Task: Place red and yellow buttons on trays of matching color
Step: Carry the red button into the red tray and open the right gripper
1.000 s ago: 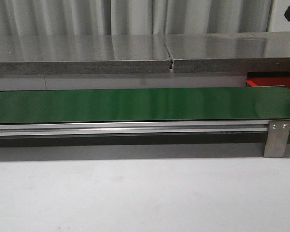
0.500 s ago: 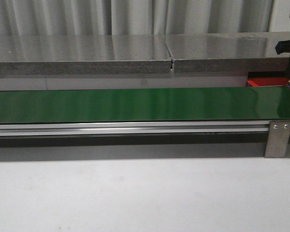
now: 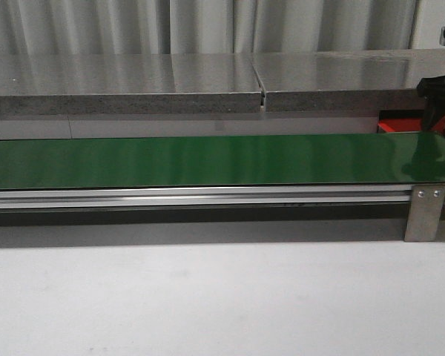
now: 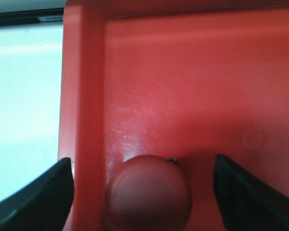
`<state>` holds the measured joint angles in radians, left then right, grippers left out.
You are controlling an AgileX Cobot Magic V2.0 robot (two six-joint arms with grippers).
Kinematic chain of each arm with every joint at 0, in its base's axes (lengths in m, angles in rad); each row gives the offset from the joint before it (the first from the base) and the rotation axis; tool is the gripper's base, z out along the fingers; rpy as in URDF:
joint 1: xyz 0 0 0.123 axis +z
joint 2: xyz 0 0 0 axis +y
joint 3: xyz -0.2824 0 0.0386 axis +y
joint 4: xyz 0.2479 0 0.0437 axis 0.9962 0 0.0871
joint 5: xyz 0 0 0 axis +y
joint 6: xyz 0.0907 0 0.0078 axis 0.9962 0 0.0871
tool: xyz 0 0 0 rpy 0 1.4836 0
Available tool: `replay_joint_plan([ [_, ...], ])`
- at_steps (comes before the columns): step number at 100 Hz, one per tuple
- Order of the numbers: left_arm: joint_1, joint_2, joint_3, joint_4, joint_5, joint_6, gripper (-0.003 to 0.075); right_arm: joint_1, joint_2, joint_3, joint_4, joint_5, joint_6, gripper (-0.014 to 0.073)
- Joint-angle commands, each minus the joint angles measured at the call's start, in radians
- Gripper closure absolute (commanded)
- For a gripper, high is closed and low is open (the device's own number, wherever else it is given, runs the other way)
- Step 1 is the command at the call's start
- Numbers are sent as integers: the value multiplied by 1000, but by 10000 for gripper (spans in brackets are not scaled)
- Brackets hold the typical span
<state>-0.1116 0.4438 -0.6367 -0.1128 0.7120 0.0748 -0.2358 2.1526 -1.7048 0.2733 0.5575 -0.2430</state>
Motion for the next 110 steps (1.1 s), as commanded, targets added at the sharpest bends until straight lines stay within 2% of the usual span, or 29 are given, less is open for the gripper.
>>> replay_joint_plan([
  [1, -8, 4, -29, -9, -71, 2, 739, -4, -96, -30, 8, -44, -10, -18],
  [19, -8, 4, -29, -9, -71, 2, 739, -4, -186, 21, 7, -36, -66, -18],
  [36, -8, 4, -29, -9, -71, 2, 739, 12, -309, 182, 5, -90, -134, -2],
  [45, -8, 4, -29, -9, -71, 2, 739, 25, -383, 272, 1, -120, -156, 82],
  [62, -8, 4, -29, -9, -71, 2, 739, 41, -513, 417, -12, -152, -160, 368],
  [76, -8, 4, -29, -9, -71, 2, 739, 58, -630, 511, -16, -152, -160, 548],
  [90, -8, 4, -29, -9, -71, 2, 739, 80, -751, 599, -20, -152, -160, 647],
  [110, -8, 4, -29, -9, -71, 2, 739, 107, -926, 723, -20, -133, -160, 663],
])
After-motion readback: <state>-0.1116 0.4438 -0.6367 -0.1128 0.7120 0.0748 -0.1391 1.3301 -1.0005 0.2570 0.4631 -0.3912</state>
